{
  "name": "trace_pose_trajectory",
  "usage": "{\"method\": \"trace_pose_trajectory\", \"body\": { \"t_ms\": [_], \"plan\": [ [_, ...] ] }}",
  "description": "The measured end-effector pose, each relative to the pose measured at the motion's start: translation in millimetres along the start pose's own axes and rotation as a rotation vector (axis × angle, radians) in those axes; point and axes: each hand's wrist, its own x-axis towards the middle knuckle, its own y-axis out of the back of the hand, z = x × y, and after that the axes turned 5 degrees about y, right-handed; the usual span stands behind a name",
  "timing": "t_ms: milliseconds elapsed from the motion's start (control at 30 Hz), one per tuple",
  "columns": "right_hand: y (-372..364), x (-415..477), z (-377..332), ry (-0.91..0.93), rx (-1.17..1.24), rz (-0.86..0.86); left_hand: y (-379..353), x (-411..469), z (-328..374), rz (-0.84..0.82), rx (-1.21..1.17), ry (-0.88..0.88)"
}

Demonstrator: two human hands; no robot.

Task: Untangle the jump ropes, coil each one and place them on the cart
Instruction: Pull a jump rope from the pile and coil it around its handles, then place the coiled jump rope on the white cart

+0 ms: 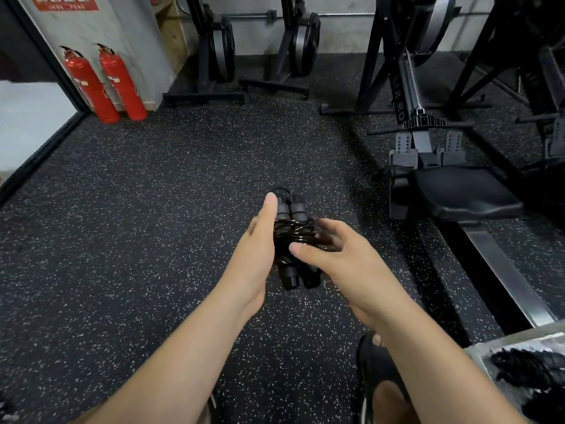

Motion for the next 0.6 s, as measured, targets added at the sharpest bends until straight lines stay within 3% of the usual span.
{"method": "trace_pose_trajectory", "body": {
  "t_ms": [267,467,600],
  "plan": [
    [47.0,-13.9,-7.9,0.012,-0.055,-0.099,-16.0,-14.4,11.3,-0.244,0.005,-0.009],
    [79.2,-46.4,-11.8,0.012,-0.027,0.013,-53.2,-34.8,-2.2,-0.25,-0.007,-0.067],
    [113.3,-94.3,19.7,-0.059,-0.006,0.174,-92.1,-49.6,-26.6,-0.346,0.149,0.001]
  ]
}}
